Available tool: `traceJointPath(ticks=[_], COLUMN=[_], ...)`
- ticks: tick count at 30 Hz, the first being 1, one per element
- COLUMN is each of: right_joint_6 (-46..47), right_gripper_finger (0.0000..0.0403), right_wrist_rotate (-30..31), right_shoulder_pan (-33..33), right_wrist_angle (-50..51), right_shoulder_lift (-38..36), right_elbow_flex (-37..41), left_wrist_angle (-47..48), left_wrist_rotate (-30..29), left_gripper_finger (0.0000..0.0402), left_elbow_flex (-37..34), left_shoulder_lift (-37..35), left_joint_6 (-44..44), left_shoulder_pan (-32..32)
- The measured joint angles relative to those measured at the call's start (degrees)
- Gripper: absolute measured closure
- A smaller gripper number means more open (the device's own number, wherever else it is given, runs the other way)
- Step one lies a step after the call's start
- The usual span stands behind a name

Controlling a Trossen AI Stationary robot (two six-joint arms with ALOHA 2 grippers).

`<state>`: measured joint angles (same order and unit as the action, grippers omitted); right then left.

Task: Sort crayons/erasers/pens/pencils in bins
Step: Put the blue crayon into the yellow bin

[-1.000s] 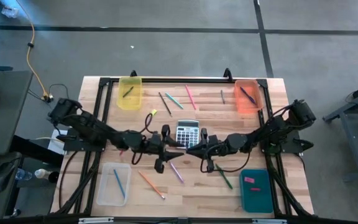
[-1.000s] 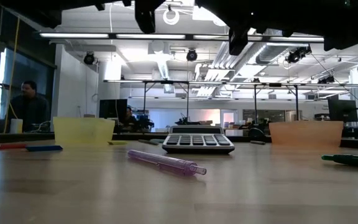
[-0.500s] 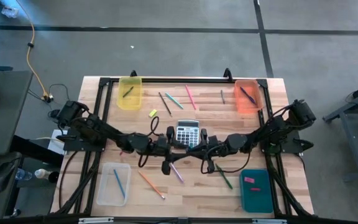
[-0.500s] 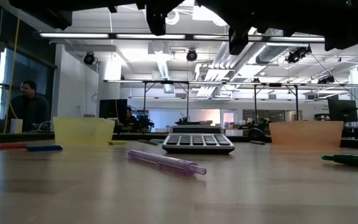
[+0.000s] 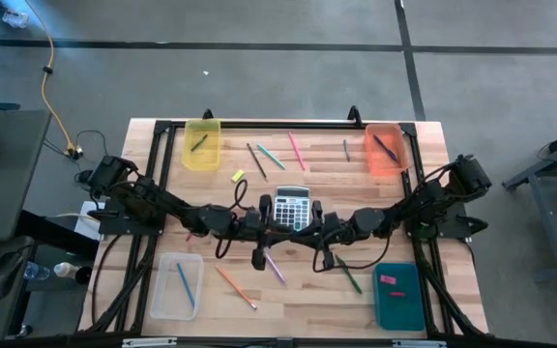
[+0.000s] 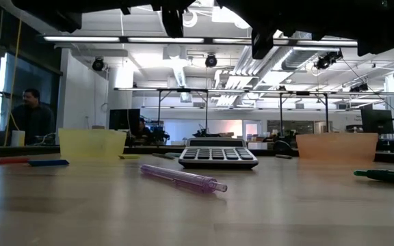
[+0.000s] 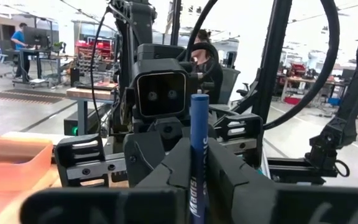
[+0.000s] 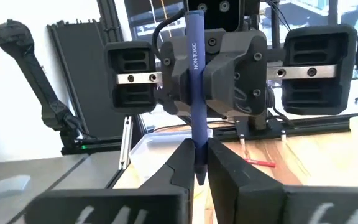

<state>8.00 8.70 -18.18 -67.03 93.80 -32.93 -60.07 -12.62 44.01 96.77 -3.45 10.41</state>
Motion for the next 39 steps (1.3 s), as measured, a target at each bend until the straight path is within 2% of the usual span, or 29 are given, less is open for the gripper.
traceJointPath(ticks=[5,9,12,18,22,26,31,33,36,39], right_joint_6=[-0.6,-1.5,-1.0,-0.6,-2.9,-3.8,-1.3,-0.2,-0.1,-0.5], right_gripper_finger=[0.035,0.0301,0.0259,0.0187,0.0173,0.0197,0.0279,0.0321,0.0382,0.0391], right_wrist_rotate=[0.2,0.3,3.2,9.2,10.1,12.6,13.3,13.3,13.3,13.3], right_shoulder_pan=[0.0,0.0,0.0,0.0,0.0,0.0,0.0,0.0,0.0,0.0], right_wrist_angle=[0.3,1.0,1.8,5.5,8.8,14.5,21.5,22.9,24.2,23.8], right_shoulder_lift=[0.0,0.0,0.0,0.0,0.0,0.0,0.0,0.0,0.0,0.0], right_elbow_flex=[0.0,0.0,0.0,0.0,0.0,0.0,0.0,0.0,0.0,0.0], left_wrist_angle=[0.2,0.4,2.2,10.7,22.1,38.9,64.5,74.1,85.3,90.9], left_wrist_rotate=[0.0,-0.5,-0.9,-4.9,-9.7,-15.2,-23.6,-26.1,-26.8,-25.2], left_gripper_finger=[0.039,0.0392,0.0392,0.0393,0.0393,0.0393,0.0394,0.0394,0.0394,0.0394], left_elbow_flex=[0.0,0.0,0.0,0.0,0.0,0.3,3.5,5.2,7.3,7.6], left_shoulder_lift=[0.0,-0.1,-1.5,-7.3,-14.6,-23.9,-32.6,-34.4,-35.1,-34.4], left_joint_6=[1.3,2.2,3.3,7.4,9.5,6.9,1.5,-1.0,-3.9,-3.5], left_shoulder_pan=[0.0,0.1,0.0,0.0,-0.4,-2.2,-7.9,-12.0,-20.2,-30.1])
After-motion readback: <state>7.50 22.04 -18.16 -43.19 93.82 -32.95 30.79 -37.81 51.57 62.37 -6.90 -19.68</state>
